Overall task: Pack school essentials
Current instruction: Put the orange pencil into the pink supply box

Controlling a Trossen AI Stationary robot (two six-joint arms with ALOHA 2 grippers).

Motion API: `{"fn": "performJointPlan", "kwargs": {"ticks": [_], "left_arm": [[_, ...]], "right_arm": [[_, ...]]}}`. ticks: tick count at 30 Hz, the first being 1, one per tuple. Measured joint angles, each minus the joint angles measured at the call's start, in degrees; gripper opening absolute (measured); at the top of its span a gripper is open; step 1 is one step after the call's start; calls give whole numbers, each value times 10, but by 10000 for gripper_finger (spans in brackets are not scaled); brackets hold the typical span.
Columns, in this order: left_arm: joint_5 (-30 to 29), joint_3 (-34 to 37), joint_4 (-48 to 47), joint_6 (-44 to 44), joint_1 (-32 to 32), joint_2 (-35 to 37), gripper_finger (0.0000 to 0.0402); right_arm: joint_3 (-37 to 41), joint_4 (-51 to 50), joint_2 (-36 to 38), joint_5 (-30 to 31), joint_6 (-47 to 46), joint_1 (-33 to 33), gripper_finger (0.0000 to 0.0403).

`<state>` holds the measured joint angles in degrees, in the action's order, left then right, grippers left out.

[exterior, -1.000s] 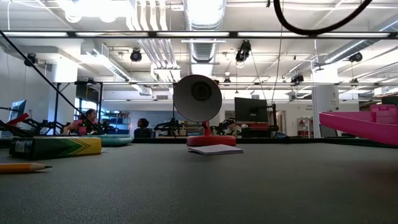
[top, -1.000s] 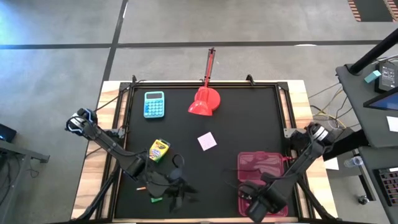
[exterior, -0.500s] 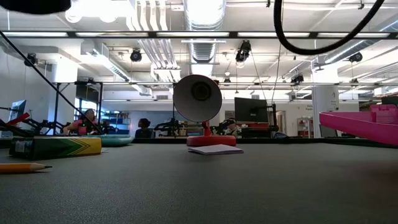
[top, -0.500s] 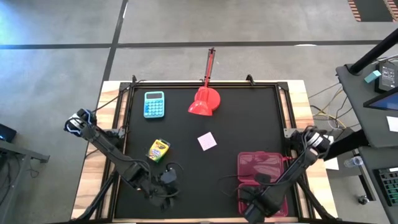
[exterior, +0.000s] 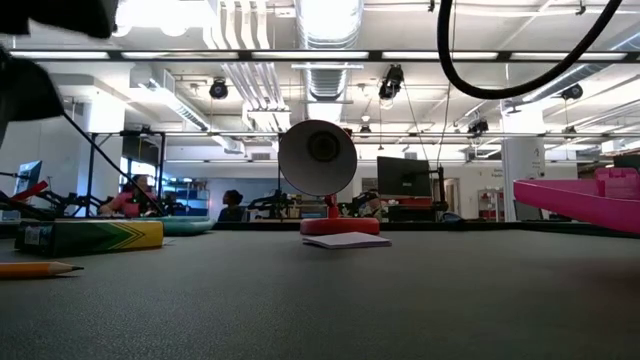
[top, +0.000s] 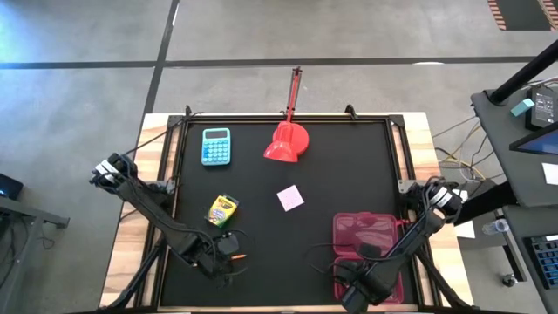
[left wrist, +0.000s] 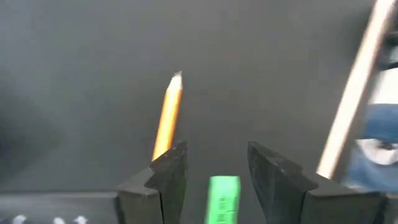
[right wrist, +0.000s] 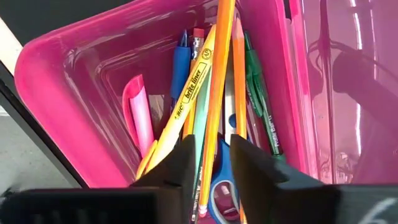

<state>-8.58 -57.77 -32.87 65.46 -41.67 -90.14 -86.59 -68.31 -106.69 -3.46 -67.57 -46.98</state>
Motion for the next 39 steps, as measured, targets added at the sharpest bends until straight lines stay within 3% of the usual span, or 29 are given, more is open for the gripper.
{"fn": "performJointPlan", "kwargs": {"ticks": [5, 9, 18, 32, 35, 39], "left_arm": [[12, 27, -6, -1, -8, 0, 150], [37, 44, -12, -3, -22, 0, 150], [15, 48, -87, -46, -35, -13, 150], [36, 45, -76, -60, -38, -77, 147], [39, 45, -70, -61, -38, -84, 125], [42, 47, -52, -63, -37, -89, 60]], "right_arm": [[-1, -1, 0, -21, 1, 0, 147], [-18, 0, 0, -41, 7, -7, 161], [-65, 3, 1, -9, -4, -26, 152], [-117, 14, 1, 71, -15, -28, 146], [-117, 14, 1, 82, -16, -28, 146], [-117, 14, 1, 82, -27, -28, 146]]}}
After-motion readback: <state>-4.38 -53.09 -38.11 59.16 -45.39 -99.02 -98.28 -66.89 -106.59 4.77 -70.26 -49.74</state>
